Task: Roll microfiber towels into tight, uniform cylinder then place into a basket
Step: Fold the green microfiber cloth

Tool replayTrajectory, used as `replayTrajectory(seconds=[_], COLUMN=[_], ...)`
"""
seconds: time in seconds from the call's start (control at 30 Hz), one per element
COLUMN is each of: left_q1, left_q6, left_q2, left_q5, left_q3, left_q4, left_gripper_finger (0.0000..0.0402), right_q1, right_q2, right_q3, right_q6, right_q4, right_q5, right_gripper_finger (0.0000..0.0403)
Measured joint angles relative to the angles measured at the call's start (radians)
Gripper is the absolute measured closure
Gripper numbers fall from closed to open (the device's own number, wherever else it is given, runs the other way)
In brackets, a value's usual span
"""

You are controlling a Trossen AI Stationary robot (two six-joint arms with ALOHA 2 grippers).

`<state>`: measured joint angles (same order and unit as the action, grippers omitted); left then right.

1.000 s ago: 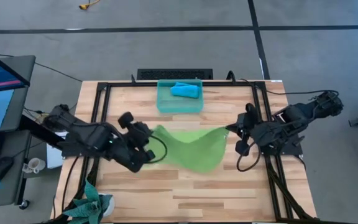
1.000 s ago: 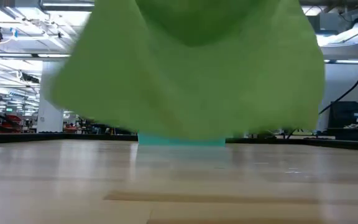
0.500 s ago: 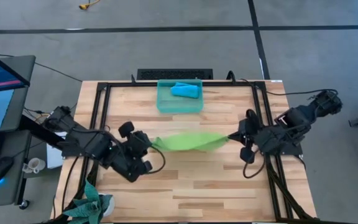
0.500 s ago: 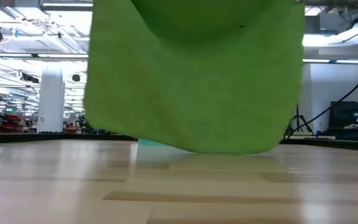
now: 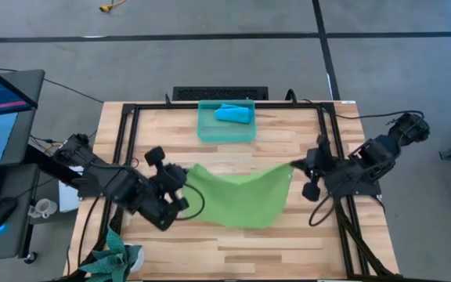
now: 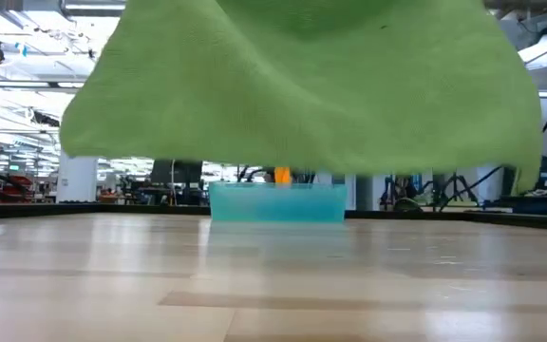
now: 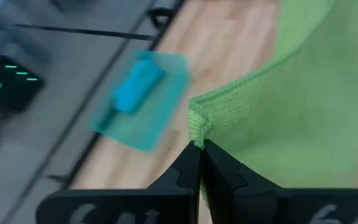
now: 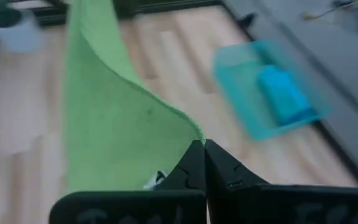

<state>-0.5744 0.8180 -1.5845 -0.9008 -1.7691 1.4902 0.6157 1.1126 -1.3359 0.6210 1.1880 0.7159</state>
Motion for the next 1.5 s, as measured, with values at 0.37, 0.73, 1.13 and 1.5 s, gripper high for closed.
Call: replayTrajectory(seconds=[0.37, 0.73, 1.13, 1.5], left_q1=[0.161, -0.001, -0.163, -0.206], left_q6=[-0.201, -0.071, 0.217, 0.488], left_q2=[0.000, -0.006, -0.007, -0.006], left_q5=[-0.134, 0.095, 0.209, 0.310], left_q3=[0.000, 0.278, 0.615, 0.735], left_q4=[0.023, -0.421, -0.880, -0.925], left_gripper_finger=[0.0401, 0.0401, 0.0401, 0.0402], right_q1=[-0.052, 0.180, 0.321, 0.213], right_q2=[0.000, 0.115, 0.387, 0.533], right_q3=[0.000, 0.168, 0.264, 0.265], right_q6=[-0.127, 0.150, 0.380, 0.339], right_q4=[0.086, 0.045, -0.258, -0.239], right_q5=[0.203, -0.001, -0.289, -0.396], right_gripper_finger=[0.0395, 0.0395, 0.0395, 0.0395])
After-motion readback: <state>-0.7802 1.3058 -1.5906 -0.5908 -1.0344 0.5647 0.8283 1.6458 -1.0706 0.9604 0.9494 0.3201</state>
